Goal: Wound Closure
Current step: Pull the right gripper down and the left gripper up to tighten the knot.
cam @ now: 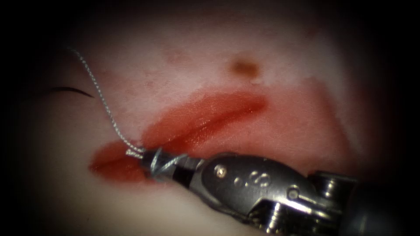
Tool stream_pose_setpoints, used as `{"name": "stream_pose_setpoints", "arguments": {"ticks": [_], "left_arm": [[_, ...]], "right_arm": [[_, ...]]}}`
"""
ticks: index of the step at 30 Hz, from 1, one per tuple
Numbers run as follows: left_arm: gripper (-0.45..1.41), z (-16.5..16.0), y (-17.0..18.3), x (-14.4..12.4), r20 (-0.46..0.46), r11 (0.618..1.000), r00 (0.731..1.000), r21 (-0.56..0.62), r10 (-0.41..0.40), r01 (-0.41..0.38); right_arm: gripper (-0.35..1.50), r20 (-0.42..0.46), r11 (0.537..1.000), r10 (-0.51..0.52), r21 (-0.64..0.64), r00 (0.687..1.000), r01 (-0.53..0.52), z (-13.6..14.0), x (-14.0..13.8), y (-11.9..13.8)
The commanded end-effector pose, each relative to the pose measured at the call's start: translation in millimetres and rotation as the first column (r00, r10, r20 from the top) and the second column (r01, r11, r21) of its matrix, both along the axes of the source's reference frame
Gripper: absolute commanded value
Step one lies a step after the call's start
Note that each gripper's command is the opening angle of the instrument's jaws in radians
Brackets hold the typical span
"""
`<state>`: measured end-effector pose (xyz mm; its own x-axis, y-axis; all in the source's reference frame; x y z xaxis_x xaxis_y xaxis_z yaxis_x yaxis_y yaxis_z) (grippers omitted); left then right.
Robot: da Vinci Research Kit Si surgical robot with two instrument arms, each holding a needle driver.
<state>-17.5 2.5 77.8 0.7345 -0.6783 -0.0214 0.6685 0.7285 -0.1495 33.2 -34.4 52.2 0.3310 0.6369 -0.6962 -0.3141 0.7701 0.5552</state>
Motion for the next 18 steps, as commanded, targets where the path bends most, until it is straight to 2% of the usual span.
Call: {"name": "stream_pose_setpoints", "arguments": {"ticks": [1,5,10,18], "left_arm": [[-0.45,-0.3,1.5,-0.7,0.013,1.000,1.000,-0.019,0.010,-0.010],[-0.45,0.3,2.0,-2.3,0.025,0.997,0.998,-0.035,0.062,-0.062],[-0.45,1.3,2.8,-3.4,-0.005,0.990,0.993,-0.069,0.122,-0.122],[-0.45,2.4,2.3,-5.2,-0.023,0.981,0.986,-0.099,0.164,-0.166]], "right_arm": [[-0.35,-0.007,1.000,-0.003,-0.004,1.000,0.003,-0.4,1.2,0.7],[-0.35,-0.011,1.000,-0.018,-0.002,1.000,0.018,-0.4,1.0,0.8],[-0.35,-0.016,1.000,-0.021,-0.002,1.000,0.021,-0.5,0.7,0.9],[-0.35,-0.025,0.999,-0.037,0.001,0.999,0.037,-0.8,-0.1,0.9]]}}
